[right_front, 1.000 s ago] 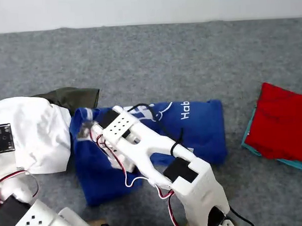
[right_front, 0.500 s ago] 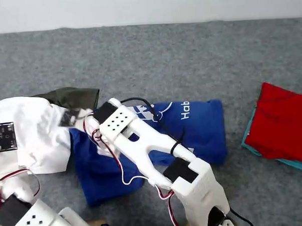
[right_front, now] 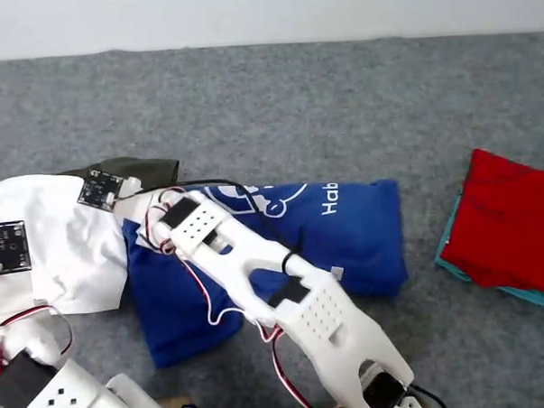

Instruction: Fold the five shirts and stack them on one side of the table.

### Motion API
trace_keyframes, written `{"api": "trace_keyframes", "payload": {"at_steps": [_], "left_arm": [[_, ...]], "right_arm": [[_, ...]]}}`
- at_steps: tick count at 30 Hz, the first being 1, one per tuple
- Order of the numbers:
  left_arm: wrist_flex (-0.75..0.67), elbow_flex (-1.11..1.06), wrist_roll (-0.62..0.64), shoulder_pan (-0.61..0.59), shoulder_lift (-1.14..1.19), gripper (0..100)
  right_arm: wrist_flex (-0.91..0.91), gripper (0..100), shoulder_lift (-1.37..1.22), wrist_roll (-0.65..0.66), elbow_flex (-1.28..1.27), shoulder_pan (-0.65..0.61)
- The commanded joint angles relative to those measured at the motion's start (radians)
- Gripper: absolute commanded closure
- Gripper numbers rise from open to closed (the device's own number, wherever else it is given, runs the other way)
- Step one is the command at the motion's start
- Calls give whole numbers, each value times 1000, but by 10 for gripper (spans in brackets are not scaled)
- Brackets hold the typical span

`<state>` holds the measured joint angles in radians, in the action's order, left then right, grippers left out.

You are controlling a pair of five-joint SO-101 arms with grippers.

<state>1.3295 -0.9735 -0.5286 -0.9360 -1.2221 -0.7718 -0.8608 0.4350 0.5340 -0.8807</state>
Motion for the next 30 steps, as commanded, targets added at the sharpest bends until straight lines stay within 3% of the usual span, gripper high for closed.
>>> {"api": "trace_keyframes", "payload": {"at_steps": [1,13,18,23,30], "left_arm": [[3,39,6,0,3,986],[-5,44,6,2,3,986],[-5,44,6,3,3,986],[-5,42,6,5,3,986],[-5,44,6,5,3,986]], "right_arm": [[-173,990,-16,-11,224,-5],[-794,990,-24,-17,663,5],[-1020,990,-25,-31,695,-7],[-1024,990,-15,-173,582,-25],[-1024,990,-18,-183,354,-68]]}}
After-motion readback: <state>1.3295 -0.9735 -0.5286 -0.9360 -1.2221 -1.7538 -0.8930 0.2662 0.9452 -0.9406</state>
